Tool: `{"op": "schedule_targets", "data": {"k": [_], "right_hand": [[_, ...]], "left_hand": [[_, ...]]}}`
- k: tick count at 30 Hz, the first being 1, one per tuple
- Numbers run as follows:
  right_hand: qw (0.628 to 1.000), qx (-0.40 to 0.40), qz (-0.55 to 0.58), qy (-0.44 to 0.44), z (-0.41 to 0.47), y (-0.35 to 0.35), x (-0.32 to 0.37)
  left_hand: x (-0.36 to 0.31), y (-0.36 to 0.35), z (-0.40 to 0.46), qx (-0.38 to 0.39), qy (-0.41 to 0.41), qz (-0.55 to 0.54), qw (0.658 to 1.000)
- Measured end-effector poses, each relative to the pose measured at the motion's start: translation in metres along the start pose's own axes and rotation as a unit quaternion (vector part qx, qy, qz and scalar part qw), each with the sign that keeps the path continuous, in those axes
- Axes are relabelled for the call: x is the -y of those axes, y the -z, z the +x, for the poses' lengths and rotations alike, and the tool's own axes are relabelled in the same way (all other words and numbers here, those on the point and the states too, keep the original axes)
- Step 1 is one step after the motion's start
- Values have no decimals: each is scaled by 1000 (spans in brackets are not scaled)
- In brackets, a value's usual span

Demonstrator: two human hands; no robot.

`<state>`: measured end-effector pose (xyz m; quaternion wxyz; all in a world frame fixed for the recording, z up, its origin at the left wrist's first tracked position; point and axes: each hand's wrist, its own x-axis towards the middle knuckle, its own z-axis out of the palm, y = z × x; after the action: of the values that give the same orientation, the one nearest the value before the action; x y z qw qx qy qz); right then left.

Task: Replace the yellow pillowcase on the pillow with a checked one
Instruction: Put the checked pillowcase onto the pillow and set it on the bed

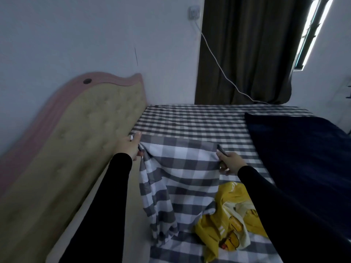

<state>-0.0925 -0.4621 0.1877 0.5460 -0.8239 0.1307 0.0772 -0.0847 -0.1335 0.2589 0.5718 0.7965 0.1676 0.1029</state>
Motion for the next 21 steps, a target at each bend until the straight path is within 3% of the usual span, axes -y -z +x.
{"op": "schedule_targets", "data": {"k": [6,11,14,18,21], "right_hand": [[995,32,-90,-32,8,5,-2],[994,9,-101,-33,32,13,-8],[995,2,-73,-71,53,12,-5],[988,-134,62,-39,87,20,57],[961,-221,131,99,91,42,137]], "left_hand": [[30,-23,7,2,62,-2,998],[45,-38,25,19,113,67,991],[33,-53,46,29,118,32,992],[-24,-72,95,8,34,-22,999],[-110,-72,112,-33,-62,-84,994]]}}
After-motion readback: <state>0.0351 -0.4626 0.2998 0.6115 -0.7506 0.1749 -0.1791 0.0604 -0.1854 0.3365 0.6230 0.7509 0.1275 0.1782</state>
